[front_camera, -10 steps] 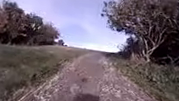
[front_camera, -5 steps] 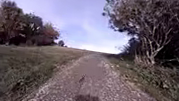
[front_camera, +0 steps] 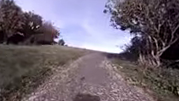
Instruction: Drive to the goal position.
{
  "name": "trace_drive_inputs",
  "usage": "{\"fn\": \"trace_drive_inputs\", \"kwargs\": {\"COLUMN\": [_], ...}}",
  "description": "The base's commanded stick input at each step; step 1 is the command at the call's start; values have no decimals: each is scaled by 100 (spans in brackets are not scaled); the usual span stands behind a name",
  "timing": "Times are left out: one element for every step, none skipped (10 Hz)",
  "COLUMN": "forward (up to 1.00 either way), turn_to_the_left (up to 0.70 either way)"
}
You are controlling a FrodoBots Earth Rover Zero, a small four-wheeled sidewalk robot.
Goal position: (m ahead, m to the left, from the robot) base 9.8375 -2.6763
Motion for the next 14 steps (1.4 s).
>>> {"fn": "trace_drive_inputs", "kwargs": {"forward": [85,85,85,85,85,85,85,85,85,85,85,85,85,85], "turn_to_the_left": [0,0,0,0,0,0,0,0,0,0,0,0,0,-20]}}
